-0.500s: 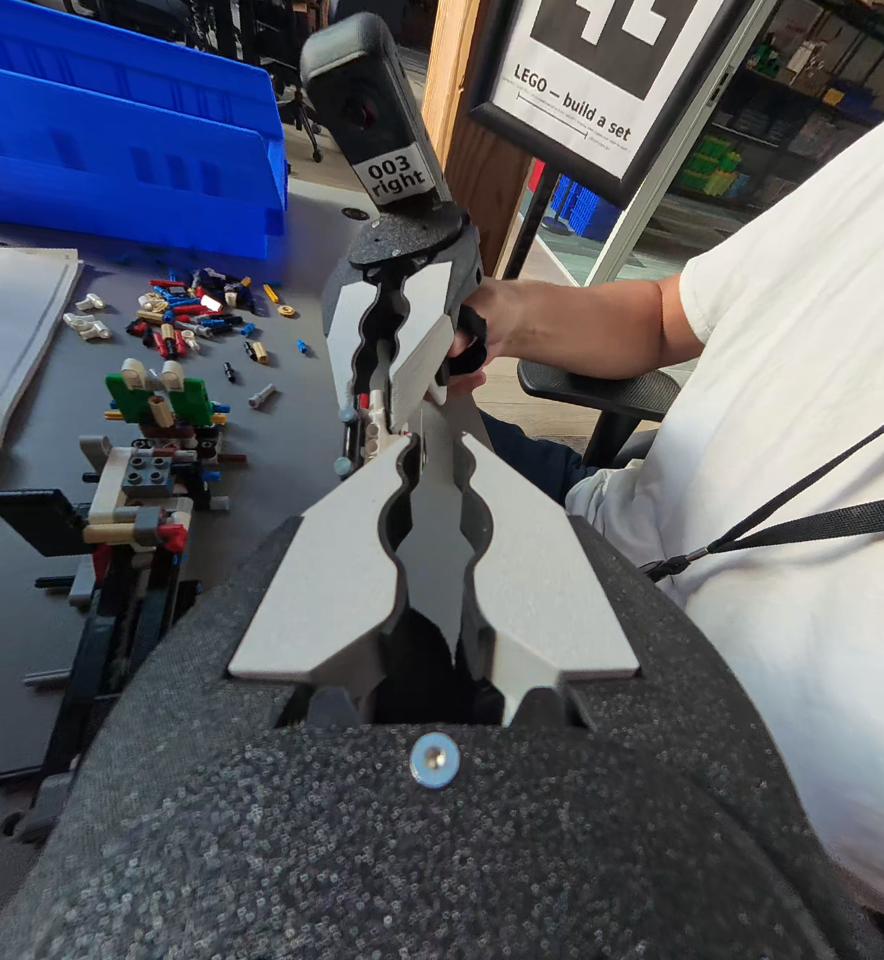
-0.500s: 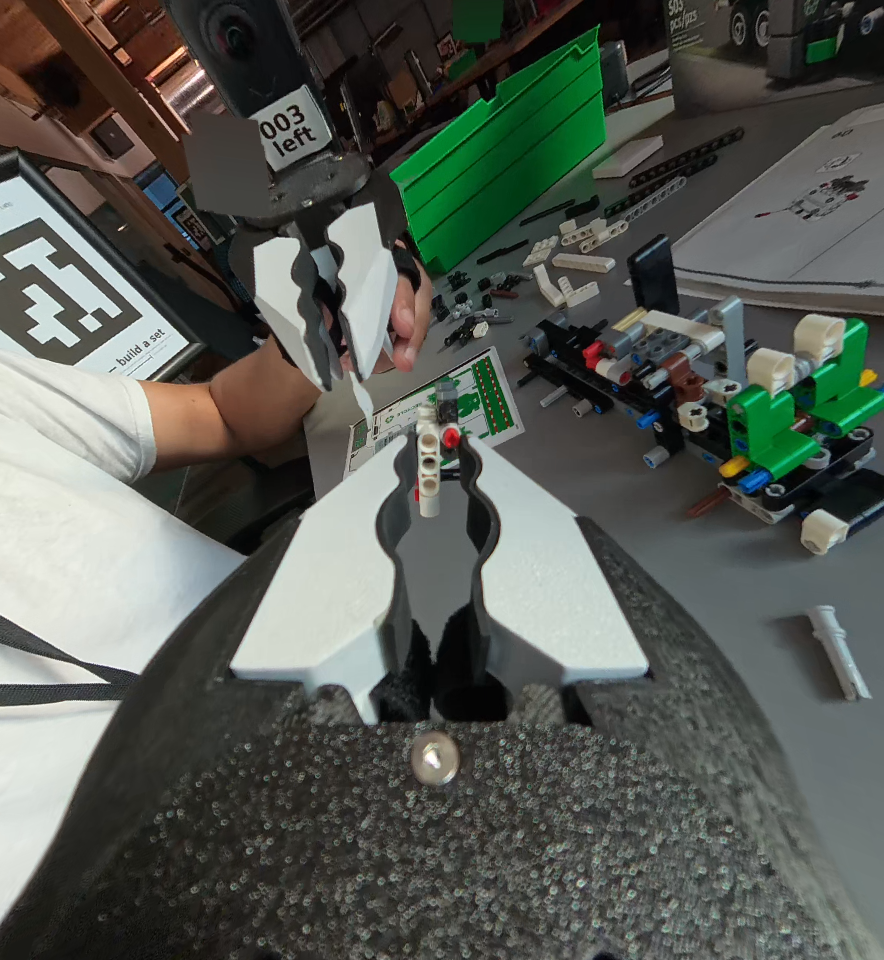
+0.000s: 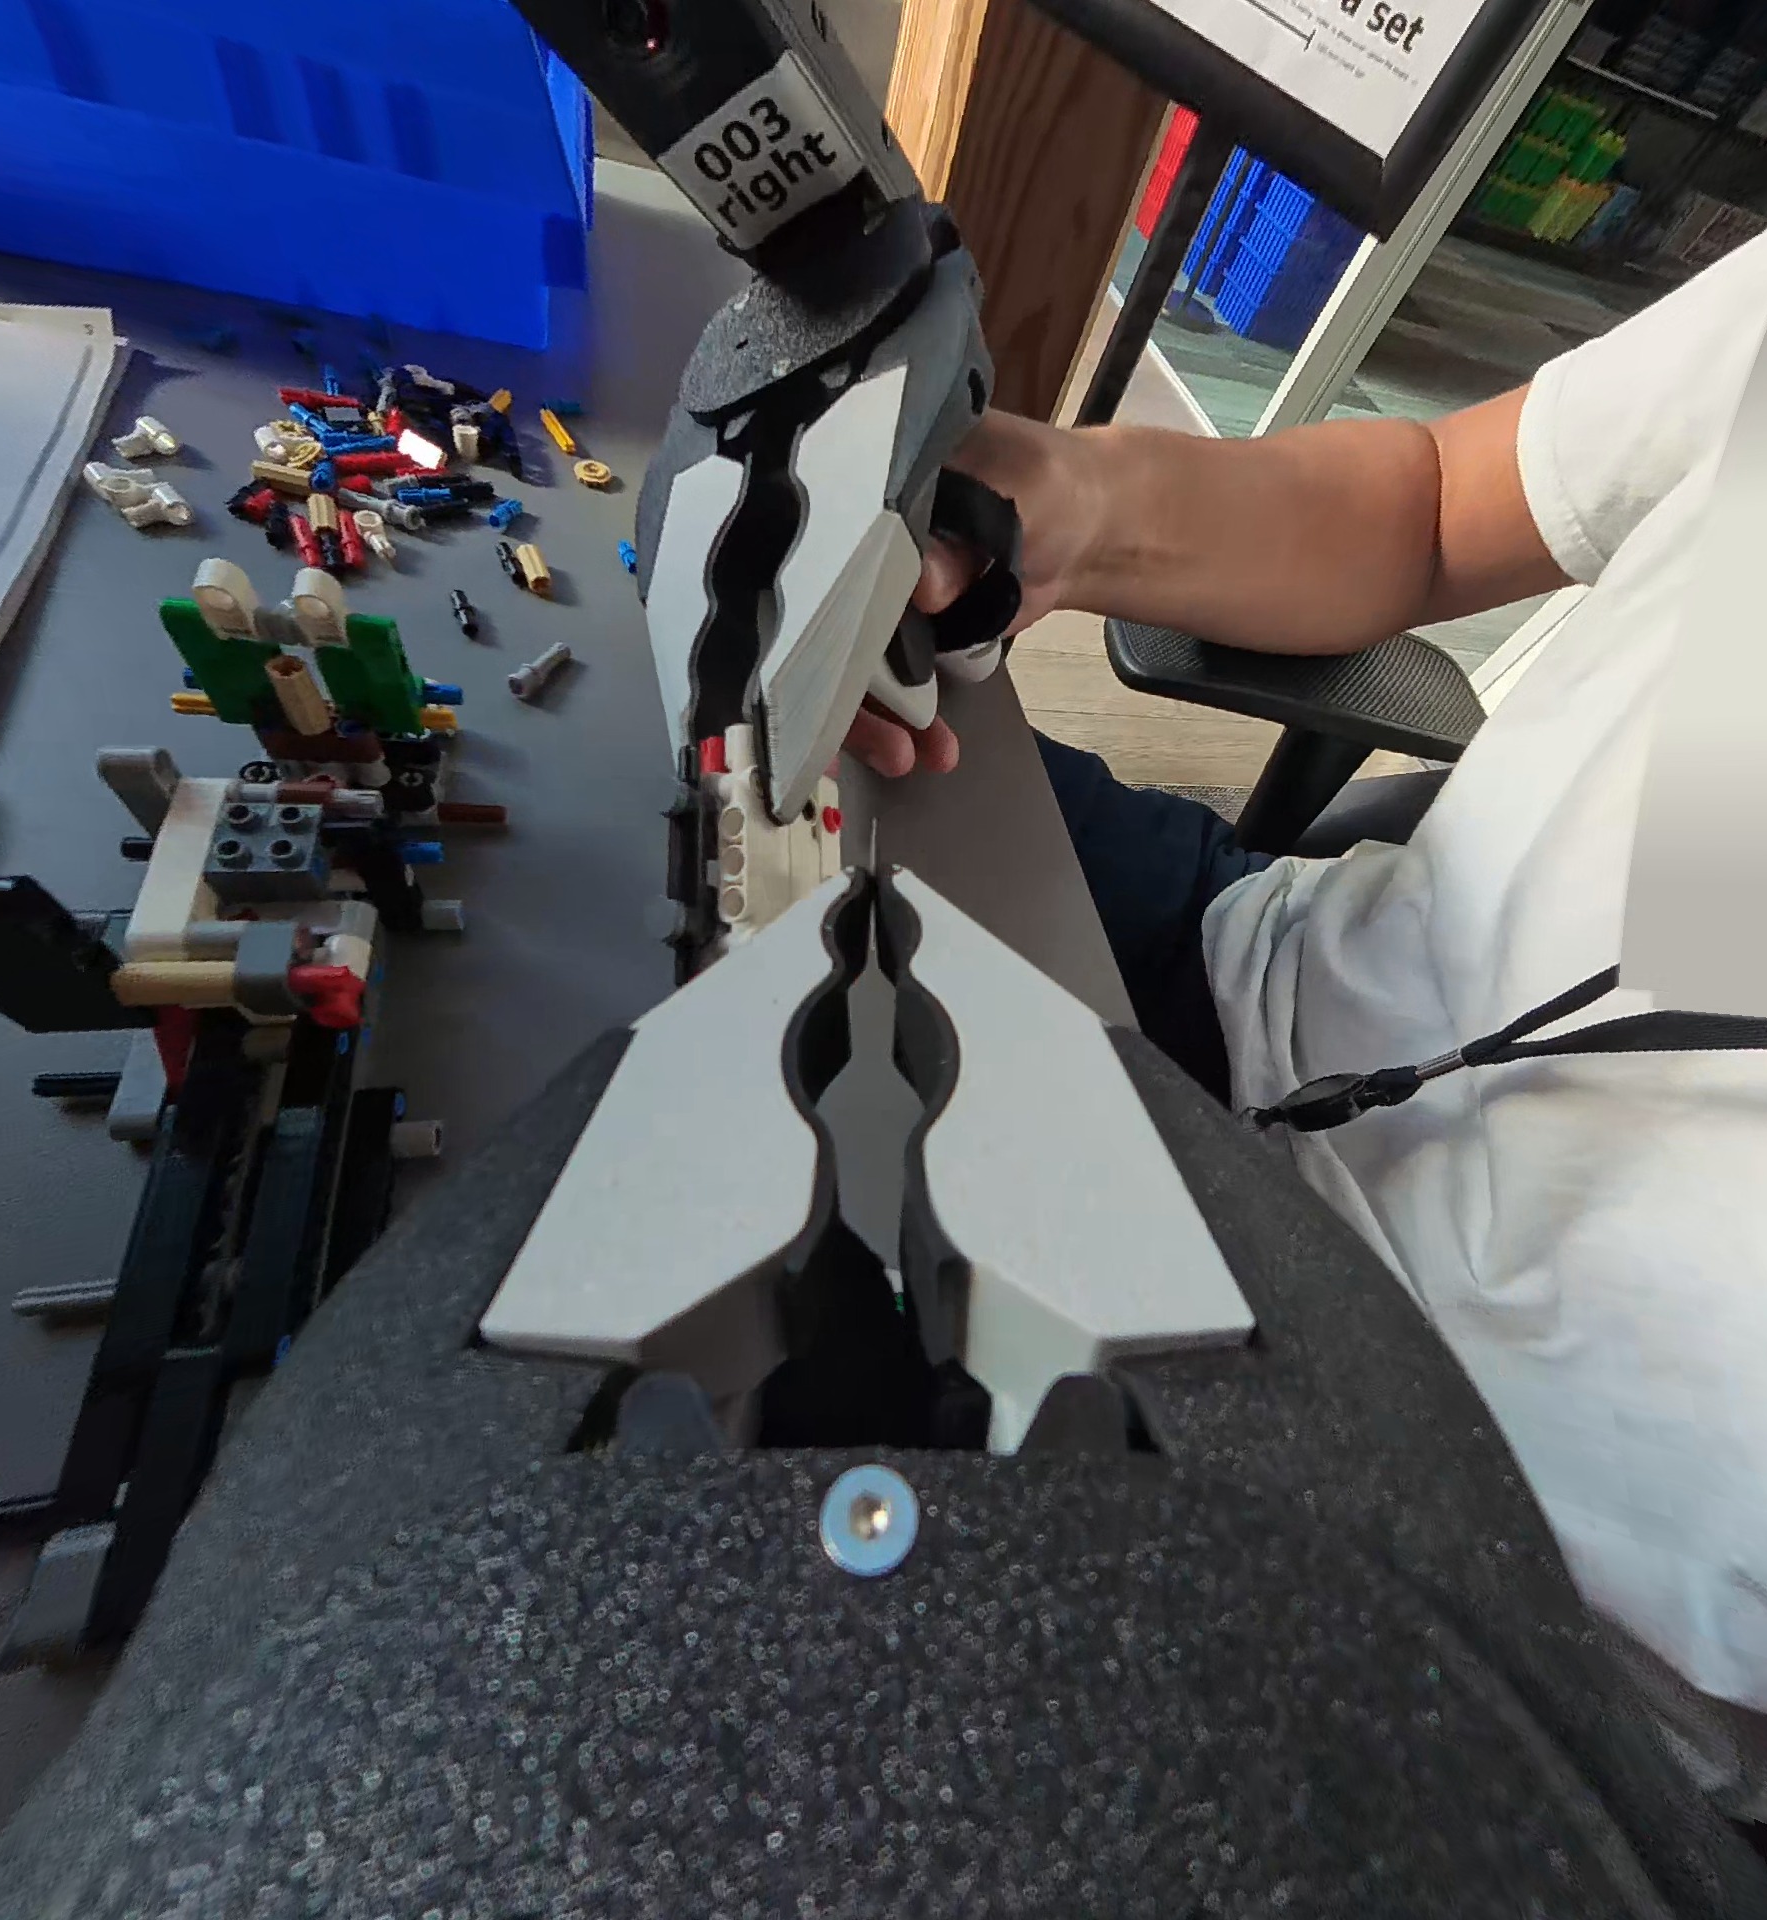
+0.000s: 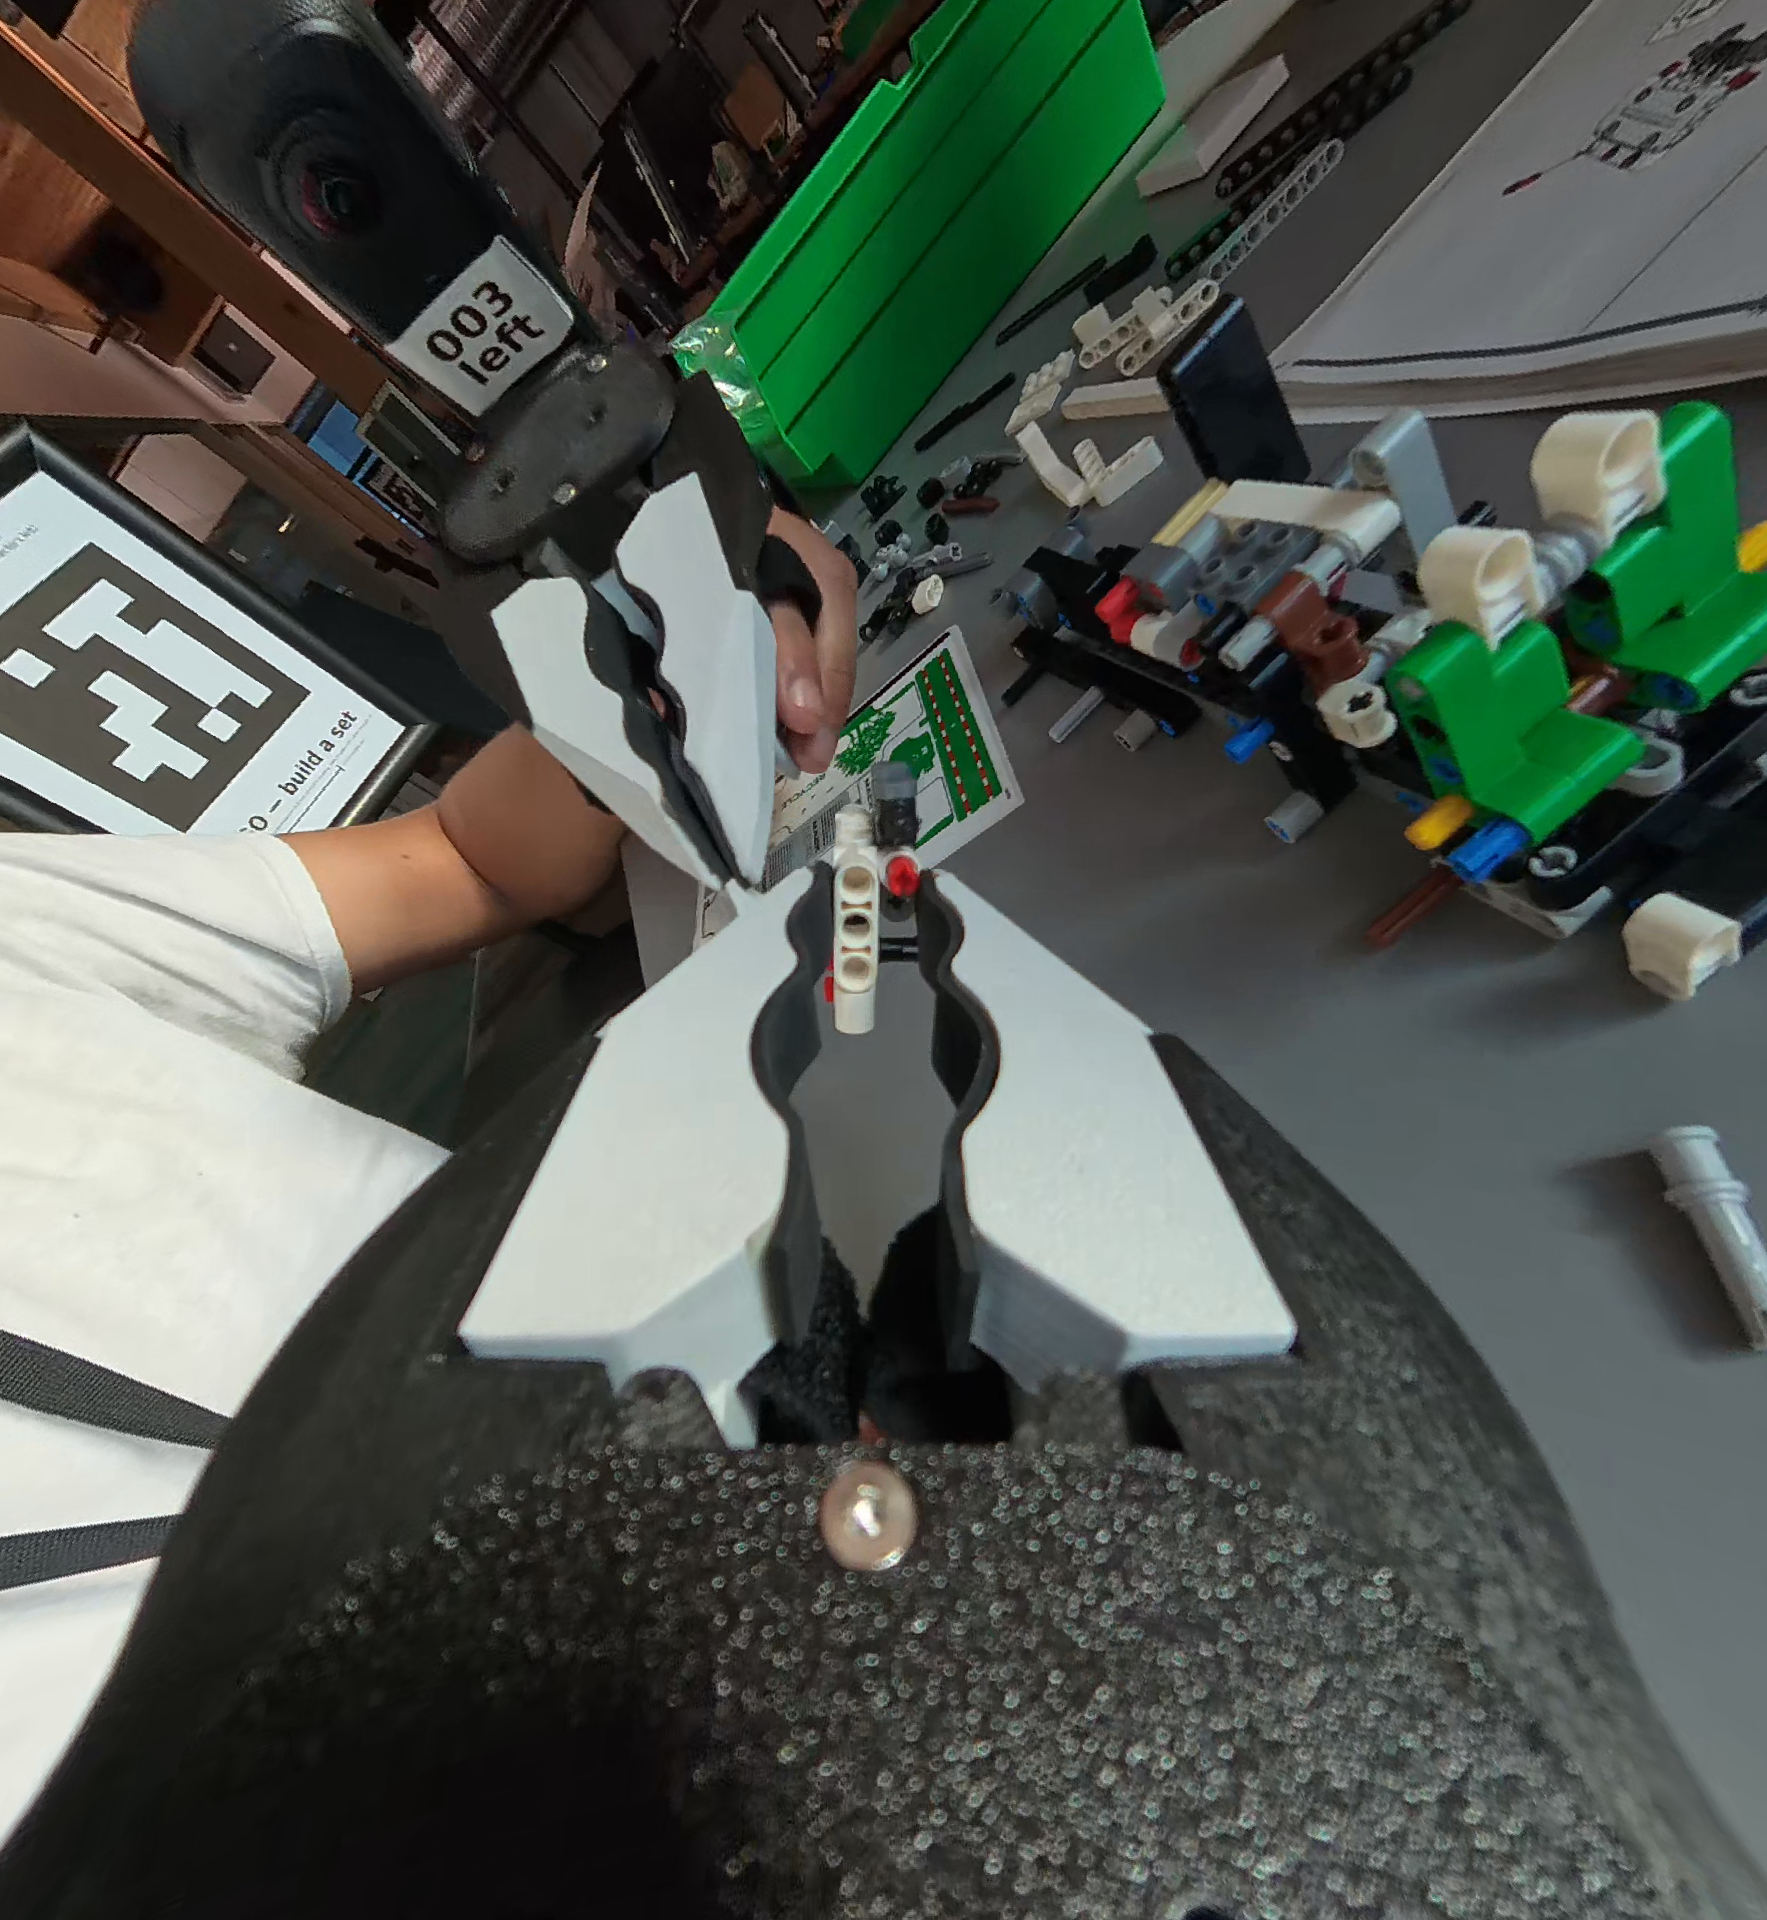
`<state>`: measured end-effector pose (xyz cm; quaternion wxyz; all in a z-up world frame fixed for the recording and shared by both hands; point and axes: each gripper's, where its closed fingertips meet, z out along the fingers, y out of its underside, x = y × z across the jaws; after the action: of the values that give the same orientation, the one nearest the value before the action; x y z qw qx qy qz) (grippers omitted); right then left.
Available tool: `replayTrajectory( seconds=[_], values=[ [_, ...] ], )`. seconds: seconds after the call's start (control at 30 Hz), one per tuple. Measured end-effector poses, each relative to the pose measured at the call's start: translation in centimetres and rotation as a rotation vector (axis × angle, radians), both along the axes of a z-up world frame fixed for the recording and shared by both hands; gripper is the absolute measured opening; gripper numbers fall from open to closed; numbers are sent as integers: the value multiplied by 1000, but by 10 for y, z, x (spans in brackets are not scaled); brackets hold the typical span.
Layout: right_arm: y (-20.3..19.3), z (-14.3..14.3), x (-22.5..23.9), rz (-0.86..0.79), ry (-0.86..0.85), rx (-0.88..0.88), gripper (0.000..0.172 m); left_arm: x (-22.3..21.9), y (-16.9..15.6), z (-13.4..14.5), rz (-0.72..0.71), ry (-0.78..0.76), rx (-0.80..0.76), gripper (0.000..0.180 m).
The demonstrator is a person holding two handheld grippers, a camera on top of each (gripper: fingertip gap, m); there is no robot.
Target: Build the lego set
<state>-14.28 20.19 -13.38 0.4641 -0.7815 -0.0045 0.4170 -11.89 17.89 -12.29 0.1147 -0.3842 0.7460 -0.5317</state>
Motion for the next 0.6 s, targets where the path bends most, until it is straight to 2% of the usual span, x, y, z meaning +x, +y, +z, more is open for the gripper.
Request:
replayTrajectory(
  seconds=[0.17,0.4,0.47,0.6],
  values=[
    [1,-2,-1,-19,-45,10,14,5,1,-4,27,-35,41,0],
    [4,-5,1,-40,-57,-8,14,7,4,3,40,-160,157,0],
    [4,-6,2,-38,-55,-13,14,8,8,2,56,-153,178,0],
    [5,-8,2,-39,-44,-33,14,9,10,-2,52,-104,123,0]
  ],
)
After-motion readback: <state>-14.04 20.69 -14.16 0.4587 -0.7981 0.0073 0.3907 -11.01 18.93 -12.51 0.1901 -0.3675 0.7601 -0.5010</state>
